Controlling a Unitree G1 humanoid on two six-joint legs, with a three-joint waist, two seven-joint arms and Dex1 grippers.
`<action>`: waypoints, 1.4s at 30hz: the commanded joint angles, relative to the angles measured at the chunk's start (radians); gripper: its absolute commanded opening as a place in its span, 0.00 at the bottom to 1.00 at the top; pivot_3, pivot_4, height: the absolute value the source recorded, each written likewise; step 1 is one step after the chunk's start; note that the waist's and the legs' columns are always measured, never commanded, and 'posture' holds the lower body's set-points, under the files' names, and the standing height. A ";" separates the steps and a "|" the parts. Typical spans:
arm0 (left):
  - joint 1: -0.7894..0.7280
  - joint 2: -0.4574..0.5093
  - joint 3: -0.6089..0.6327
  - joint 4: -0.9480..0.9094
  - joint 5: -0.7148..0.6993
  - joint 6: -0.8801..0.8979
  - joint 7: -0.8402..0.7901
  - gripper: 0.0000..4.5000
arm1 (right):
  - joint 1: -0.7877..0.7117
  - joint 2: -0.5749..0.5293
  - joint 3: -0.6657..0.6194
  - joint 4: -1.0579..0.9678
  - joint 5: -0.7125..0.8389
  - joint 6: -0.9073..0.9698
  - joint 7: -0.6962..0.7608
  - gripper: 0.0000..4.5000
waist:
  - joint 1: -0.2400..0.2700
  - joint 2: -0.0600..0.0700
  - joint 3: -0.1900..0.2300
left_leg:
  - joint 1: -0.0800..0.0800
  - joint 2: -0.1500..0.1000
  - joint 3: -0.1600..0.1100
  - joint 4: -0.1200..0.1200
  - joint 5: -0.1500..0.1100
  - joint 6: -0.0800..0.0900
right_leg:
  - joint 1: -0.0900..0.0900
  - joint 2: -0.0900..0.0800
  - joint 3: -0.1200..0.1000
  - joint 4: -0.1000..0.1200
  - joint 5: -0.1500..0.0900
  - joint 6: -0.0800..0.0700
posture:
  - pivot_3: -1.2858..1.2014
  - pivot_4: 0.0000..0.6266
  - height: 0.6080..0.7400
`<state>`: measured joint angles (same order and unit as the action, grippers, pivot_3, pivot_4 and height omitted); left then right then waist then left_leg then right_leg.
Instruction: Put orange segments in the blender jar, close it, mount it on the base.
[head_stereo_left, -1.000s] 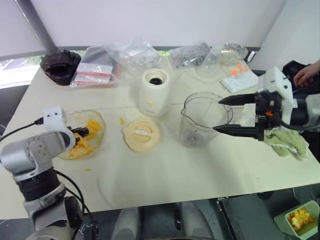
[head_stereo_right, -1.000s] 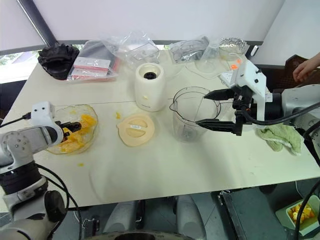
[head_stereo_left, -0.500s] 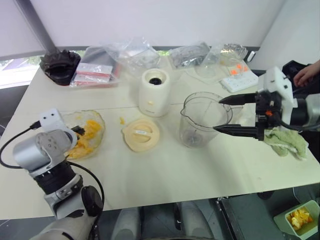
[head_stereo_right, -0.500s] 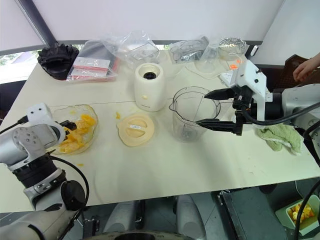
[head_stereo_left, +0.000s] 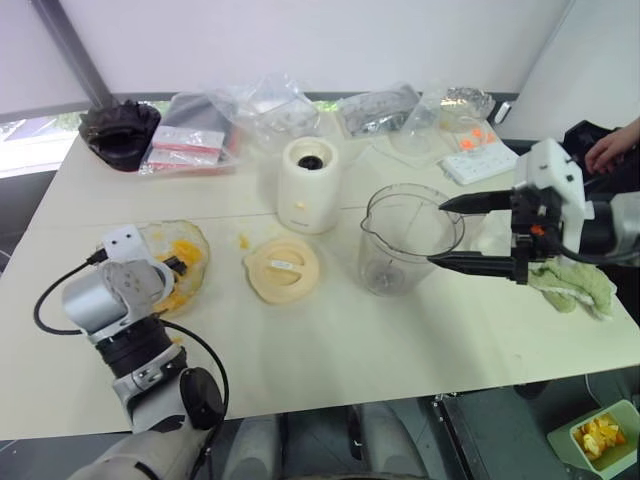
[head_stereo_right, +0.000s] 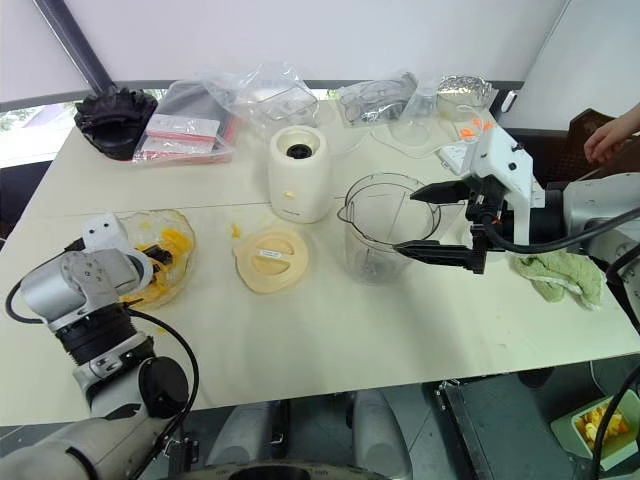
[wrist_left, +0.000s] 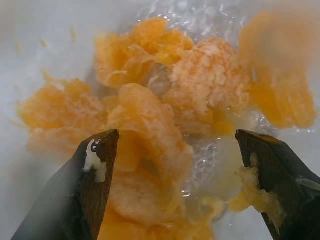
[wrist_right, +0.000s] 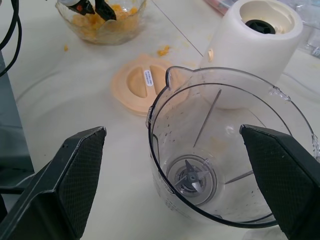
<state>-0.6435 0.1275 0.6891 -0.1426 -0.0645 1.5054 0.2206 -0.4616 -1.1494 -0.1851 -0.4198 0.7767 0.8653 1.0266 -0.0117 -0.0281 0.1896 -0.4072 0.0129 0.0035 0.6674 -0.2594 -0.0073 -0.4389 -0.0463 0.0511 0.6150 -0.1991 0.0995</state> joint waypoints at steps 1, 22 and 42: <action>-0.030 0.012 0.022 0.039 0.014 -0.057 0.013 0.86 | 0.013 -0.002 -0.064 -0.035 0.008 -0.011 -0.012 1.00 | 0.000 0.000 0.000 | 0.000 0.000 0.000 0.000 0.000 0.000 | 0.000 0.000 0.000 0.000 0.000 0.000 | 0.52 0.24 1.00; -0.054 0.010 0.044 0.150 -0.001 -0.133 0.023 0.34 | 0.029 0.002 -0.082 -0.062 0.013 -0.008 -0.062 1.00 | 0.001 0.000 0.000 | 0.000 0.000 0.000 0.000 0.000 0.000 | 0.000 0.000 0.000 0.000 0.000 0.000 | 0.52 0.24 1.00; -0.045 0.007 0.046 0.091 -0.002 -0.098 0.015 0.23 | -0.003 0.011 -0.048 -0.048 0.005 -0.011 -0.061 1.00 | 0.001 0.000 0.000 | 0.000 0.000 0.000 0.000 0.000 0.000 | 0.000 0.000 0.000 0.000 0.000 0.001 | 0.52 0.24 1.00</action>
<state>-0.6815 0.1302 0.7297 -0.0053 -0.0566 1.4083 0.2386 -0.4464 -1.1397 -0.2117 -0.4574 0.7793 0.8663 0.9669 -0.0112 -0.0282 0.1895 -0.4072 0.0128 0.0034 0.6675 -0.2593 -0.0075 -0.4385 -0.0464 0.0510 0.6150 -0.1987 0.1001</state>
